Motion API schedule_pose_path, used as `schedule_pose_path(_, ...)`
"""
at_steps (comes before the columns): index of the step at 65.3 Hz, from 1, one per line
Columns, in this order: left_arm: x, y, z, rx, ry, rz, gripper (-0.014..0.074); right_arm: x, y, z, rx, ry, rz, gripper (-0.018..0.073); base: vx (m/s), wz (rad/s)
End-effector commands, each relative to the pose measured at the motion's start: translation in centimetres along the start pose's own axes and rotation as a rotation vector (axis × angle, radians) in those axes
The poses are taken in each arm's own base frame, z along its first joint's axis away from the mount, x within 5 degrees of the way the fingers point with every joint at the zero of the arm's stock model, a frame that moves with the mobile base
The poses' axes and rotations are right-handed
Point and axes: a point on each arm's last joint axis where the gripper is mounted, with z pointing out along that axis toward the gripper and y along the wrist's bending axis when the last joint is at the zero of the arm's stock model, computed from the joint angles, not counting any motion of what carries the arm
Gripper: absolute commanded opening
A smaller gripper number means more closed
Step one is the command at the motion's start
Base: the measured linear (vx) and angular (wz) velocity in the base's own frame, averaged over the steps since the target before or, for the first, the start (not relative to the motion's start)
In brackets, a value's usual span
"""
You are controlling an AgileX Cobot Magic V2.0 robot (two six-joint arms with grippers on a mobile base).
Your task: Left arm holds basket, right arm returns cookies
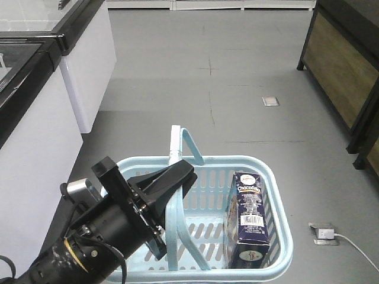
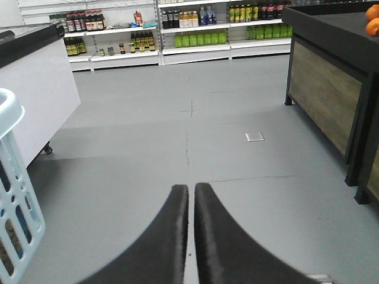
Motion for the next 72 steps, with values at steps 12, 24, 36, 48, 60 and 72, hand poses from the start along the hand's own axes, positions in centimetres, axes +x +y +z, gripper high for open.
schedule_pose_path(12, 0.89, -3.93, -0.26, 0.322, 0.060, -0.011, -0.0003, -0.12, 0.00, 0.04, -0.002, -0.066, -0.009, -0.0006, 0.00, 0.00)
schedule_pose_path(24, 0.93, -3.80, -0.22, 0.306, 0.063, -0.008, -0.0003, -0.12, 0.00, 0.04, -0.002, -0.066, -0.009, -0.0006, 0.00, 0.00)
schedule_pose_path(36, 0.93, -3.80, -0.22, 0.306, 0.063, -0.008, -0.0003, -0.12, 0.00, 0.04, -0.002, -0.066, -0.009, -0.0006, 0.00, 0.00)
schedule_pose_path(48, 0.93, -3.80, -0.22, 0.306, 0.063, -0.008, -0.0003, -0.12, 0.00, 0.04, -0.002, -0.066, -0.009, -0.0006, 0.00, 0.00)
schedule_pose_path(60, 0.93, -3.80, -0.22, 0.306, 0.063, -0.008, -0.0003, -0.12, 0.00, 0.04, -0.002, -0.066, -0.009, -0.0006, 0.00, 0.00)
schedule_pose_path(72, 0.93, -3.80, -0.22, 0.306, 0.063, -0.008, -0.0003, -0.12, 0.00, 0.04, -0.002, -0.066, -0.009, -0.0006, 0.00, 0.00)
